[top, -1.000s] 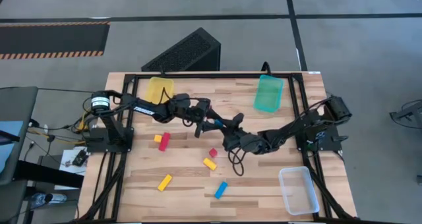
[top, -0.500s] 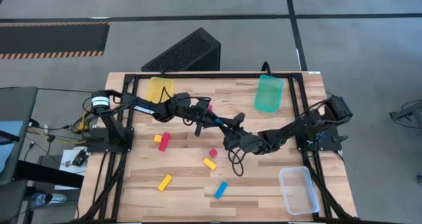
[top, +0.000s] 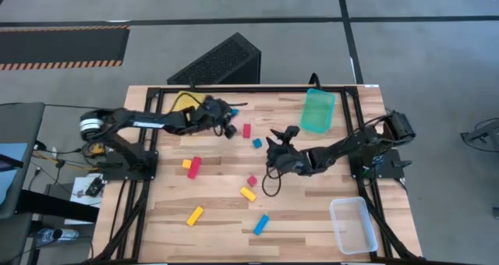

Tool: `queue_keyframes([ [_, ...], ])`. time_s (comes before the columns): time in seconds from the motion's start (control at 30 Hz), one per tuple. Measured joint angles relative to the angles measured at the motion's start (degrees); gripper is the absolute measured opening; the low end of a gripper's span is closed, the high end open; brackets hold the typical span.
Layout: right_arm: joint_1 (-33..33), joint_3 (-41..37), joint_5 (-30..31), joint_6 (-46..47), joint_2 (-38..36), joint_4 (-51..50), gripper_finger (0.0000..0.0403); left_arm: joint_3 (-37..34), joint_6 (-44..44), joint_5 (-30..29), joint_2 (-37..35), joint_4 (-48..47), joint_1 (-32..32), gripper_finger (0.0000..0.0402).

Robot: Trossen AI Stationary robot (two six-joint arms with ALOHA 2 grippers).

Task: Sort & place blocks by color
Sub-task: Put the blue triangle block into the yellow bin

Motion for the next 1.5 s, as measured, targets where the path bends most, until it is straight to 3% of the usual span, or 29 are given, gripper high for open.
queue_keyframes([
  [0.13,-6.6,0.0,-19.1,16.0,-1.8,-9.2,0.0199,-2.0,0.3,-15.9,-7.3,-7.7,-0.3,0.0068],
  [0.2,-10.0,-0.1,-28.9,20.2,-2.1,-13.2,0.0201,-3.7,-0.8,-19.8,-10.7,-10.0,0.5,0.0069],
  [0.3,-13.4,-0.1,-38.1,22.0,-2.5,-14.3,0.0199,-7.0,-2.9,-19.1,-15.6,-12.7,3.1,0.0062],
  [0.43,-14.5,0.0,-42.7,22.8,-2.5,-14.7,0.0195,-11.2,-4.7,-18.5,-19.6,-13.7,8.5,0.0062],
  [0.6,-14.1,0.0,-52.1,22.8,-2.5,-15.1,0.0195,-14.6,-6.7,-9.4,-21.5,-14.2,17.0,0.0076],
  [0.73,-13.7,0.0,-53.8,22.8,-2.5,-14.4,0.0197,-16.3,-7.5,-6.1,-20.8,-14.3,22.0,0.0084],
  [0.87,-13.7,0.0,-53.9,23.2,-2.5,-13.4,0.0204,-17.5,-8.6,-7.3,-20.3,-14.1,24.1,0.0092],
  [1.27,-12.8,-0.7,-51.0,21.7,-2.1,-9.2,0.0235,-17.7,-8.4,-6.8,-20.3,-12.7,24.2,0.0159],
  [1.5,-15.0,-1.0,-49.3,18.8,2.9,-1.8,0.0235,-17.7,-0.6,5.6,-20.3,2.9,14.9,0.0171],
])
